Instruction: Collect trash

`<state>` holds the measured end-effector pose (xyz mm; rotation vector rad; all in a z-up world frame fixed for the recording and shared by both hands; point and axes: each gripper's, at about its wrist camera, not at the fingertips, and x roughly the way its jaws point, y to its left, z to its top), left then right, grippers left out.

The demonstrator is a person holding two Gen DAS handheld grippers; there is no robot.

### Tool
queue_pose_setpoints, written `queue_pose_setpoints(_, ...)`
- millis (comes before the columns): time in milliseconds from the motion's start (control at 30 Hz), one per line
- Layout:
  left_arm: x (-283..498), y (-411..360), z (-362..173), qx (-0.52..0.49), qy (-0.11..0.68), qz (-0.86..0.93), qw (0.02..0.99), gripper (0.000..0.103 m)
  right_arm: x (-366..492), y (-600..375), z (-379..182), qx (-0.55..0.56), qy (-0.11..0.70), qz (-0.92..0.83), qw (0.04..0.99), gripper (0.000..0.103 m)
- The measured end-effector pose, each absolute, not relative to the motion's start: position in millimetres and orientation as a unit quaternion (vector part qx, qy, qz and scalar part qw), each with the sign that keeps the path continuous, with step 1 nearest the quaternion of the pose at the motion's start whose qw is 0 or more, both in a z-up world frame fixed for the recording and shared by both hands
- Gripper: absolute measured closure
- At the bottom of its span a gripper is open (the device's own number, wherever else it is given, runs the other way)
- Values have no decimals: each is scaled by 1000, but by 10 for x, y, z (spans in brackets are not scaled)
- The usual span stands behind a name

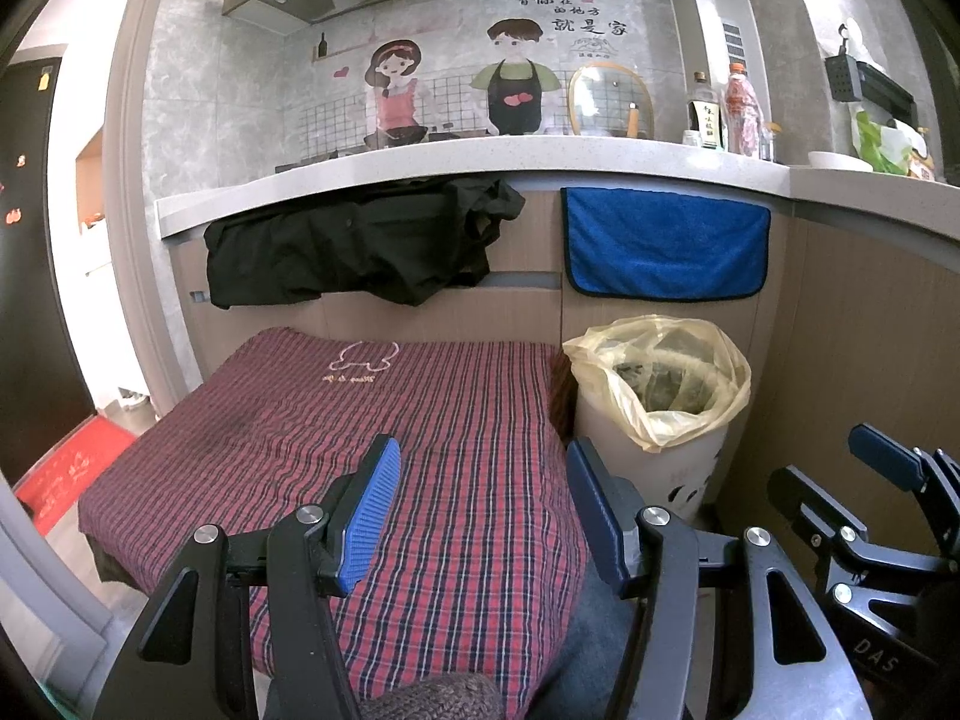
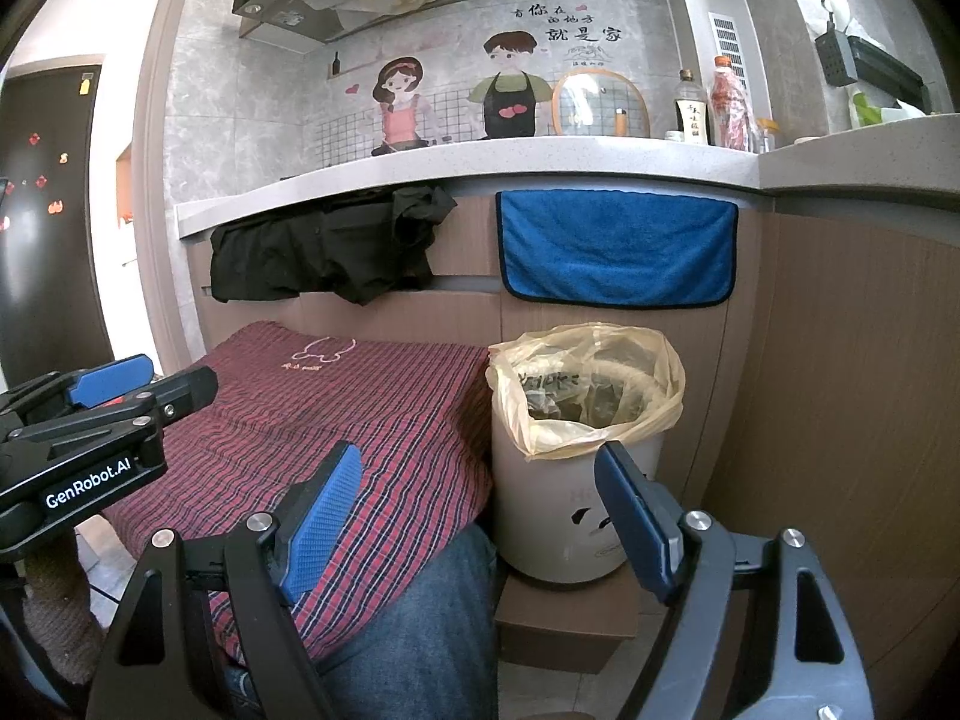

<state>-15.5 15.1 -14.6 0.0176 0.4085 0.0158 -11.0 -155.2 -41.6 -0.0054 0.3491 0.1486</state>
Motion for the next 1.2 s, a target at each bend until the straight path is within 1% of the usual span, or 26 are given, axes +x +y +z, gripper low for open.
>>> queue_pose_setpoints(1200,-163,124,-216,7,215,0,977,45,-109,-1614,-367,-4,167,67,984,26)
